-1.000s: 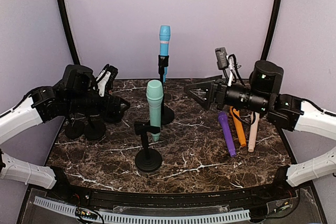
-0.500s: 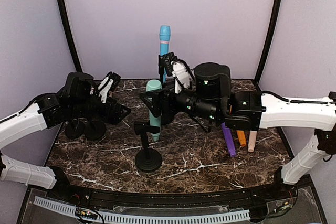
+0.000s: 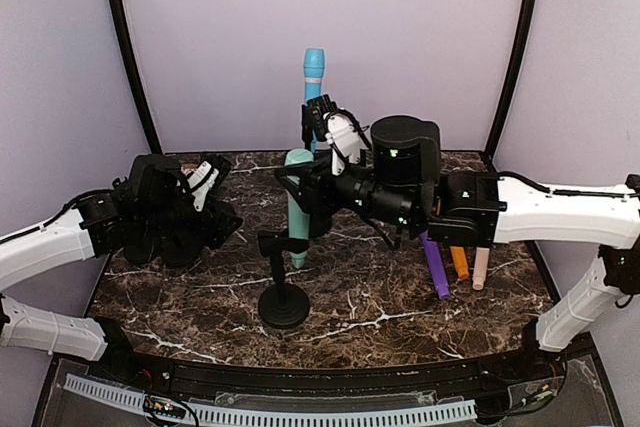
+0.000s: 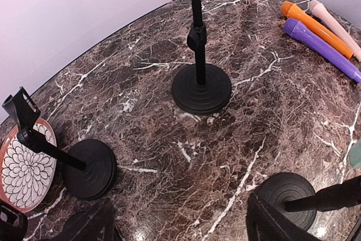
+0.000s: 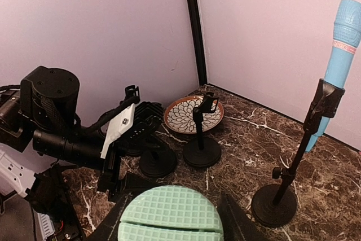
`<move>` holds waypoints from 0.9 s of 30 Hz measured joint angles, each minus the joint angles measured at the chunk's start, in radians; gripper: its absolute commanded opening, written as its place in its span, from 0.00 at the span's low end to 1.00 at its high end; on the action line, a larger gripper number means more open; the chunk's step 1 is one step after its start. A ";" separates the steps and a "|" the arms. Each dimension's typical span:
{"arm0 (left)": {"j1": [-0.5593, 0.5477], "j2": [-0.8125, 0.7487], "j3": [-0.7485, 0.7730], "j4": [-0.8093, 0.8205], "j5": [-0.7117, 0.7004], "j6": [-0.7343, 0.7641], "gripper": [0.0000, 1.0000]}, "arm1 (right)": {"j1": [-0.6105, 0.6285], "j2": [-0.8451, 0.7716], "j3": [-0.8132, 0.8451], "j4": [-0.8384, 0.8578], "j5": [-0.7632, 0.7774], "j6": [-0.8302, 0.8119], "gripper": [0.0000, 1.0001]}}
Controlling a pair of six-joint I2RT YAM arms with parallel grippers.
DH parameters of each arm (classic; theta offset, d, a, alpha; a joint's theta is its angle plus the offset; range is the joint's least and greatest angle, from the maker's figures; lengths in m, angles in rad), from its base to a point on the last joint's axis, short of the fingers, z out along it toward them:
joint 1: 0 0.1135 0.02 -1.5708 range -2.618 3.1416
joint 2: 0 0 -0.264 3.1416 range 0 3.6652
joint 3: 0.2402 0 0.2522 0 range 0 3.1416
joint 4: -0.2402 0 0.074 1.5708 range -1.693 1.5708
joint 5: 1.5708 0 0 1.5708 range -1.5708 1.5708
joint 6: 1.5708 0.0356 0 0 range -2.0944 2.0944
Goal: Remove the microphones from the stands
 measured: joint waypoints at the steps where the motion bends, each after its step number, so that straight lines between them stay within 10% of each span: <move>1: 0.000 0.000 0.000 0.000 -0.002 0.004 0.83 | -0.008 -0.006 -0.011 0.012 -0.020 -0.006 0.31; 27: -0.016 -0.043 -0.079 0.151 0.731 0.047 0.91 | -0.097 -0.067 -0.084 0.053 -0.284 -0.070 0.33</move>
